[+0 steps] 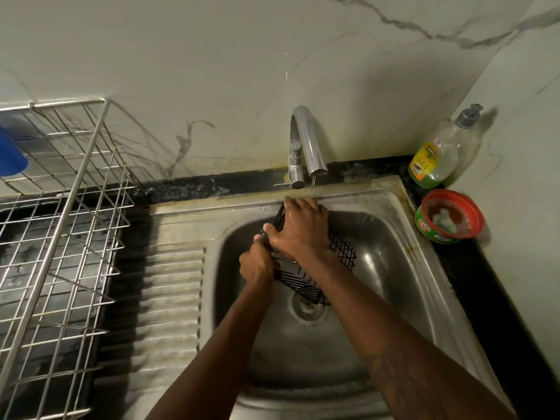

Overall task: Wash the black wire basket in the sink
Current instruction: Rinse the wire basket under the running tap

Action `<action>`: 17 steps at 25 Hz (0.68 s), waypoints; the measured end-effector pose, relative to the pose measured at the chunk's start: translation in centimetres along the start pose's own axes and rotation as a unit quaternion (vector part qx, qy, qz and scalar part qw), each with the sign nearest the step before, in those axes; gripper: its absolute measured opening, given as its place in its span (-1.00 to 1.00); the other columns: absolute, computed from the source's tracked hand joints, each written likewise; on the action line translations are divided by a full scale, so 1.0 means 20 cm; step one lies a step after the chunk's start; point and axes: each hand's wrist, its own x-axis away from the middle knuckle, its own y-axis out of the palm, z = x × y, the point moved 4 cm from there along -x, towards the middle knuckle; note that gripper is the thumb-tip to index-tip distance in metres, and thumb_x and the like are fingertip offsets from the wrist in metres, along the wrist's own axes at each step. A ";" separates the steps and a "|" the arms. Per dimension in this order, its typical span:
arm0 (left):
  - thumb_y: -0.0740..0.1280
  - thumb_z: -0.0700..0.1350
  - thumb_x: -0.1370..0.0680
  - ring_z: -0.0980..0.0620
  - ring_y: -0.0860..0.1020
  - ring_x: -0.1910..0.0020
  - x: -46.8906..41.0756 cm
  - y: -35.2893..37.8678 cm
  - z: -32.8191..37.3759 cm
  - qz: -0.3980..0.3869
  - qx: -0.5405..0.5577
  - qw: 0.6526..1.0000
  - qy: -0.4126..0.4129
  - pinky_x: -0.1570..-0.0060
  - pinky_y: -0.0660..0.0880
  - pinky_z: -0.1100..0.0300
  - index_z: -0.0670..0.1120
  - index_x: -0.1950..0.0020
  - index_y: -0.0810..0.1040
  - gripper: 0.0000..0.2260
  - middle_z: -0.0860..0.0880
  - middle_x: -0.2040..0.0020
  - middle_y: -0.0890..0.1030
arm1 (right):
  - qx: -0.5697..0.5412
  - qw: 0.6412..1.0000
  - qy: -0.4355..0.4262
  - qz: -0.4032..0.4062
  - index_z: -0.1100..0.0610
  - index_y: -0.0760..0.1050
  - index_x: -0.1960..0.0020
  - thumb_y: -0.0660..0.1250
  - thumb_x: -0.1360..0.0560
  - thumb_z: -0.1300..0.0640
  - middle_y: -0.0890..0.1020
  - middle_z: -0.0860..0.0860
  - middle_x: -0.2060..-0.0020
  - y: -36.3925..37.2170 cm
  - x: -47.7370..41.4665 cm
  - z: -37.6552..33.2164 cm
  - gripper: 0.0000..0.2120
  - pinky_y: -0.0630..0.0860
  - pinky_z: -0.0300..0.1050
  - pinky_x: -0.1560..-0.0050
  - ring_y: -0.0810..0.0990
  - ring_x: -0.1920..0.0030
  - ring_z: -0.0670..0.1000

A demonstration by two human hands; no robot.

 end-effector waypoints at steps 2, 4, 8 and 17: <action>0.15 0.17 -0.65 -0.03 0.59 0.30 0.02 -0.04 0.04 -0.140 0.030 0.988 -0.060 0.22 0.55 0.10 -0.19 -0.07 0.62 -0.54 -0.14 0.25 0.65 | -0.056 0.995 -0.056 -0.055 0.03 0.37 -0.50 0.35 -0.51 -0.24 0.48 0.07 -0.41 0.02 -0.03 0.00 -0.35 0.26 0.11 -0.45 0.35 -0.44 0.12; 0.10 0.20 -0.65 -0.13 0.66 0.09 0.03 -0.02 0.09 -0.220 0.012 0.971 -0.091 0.08 0.62 0.00 -0.17 -0.13 0.63 -0.50 -0.21 0.12 0.70 | -0.112 0.980 -0.124 -0.112 0.01 0.39 -0.49 0.44 -0.49 -0.12 0.48 0.09 -0.38 0.08 -0.01 0.00 -0.38 0.32 0.09 -0.45 0.39 -0.41 0.10; 0.27 0.18 -0.57 -0.14 0.67 0.09 -0.05 0.04 0.13 -0.101 0.002 0.994 -0.049 -0.02 0.63 0.00 -0.16 -0.19 0.63 -0.55 -0.19 0.09 0.70 | -0.141 0.981 -0.135 -0.011 0.00 0.32 -0.55 0.31 -0.55 -0.07 0.42 0.05 -0.47 0.14 0.06 -0.01 -0.41 0.24 0.22 -0.51 0.32 -0.50 0.06; 0.35 0.25 -0.47 -0.15 0.58 0.06 -0.10 -0.02 0.03 0.019 0.023 0.994 -0.105 -0.14 0.56 -0.12 -0.16 -0.28 0.55 -0.43 -0.19 -0.09 0.63 | -0.259 0.908 0.300 -0.137 0.21 -0.13 -0.65 -0.19 -0.68 -0.21 -0.11 0.13 -0.64 0.25 0.10 0.07 -0.31 -0.20 0.20 -0.59 -0.11 -0.64 0.12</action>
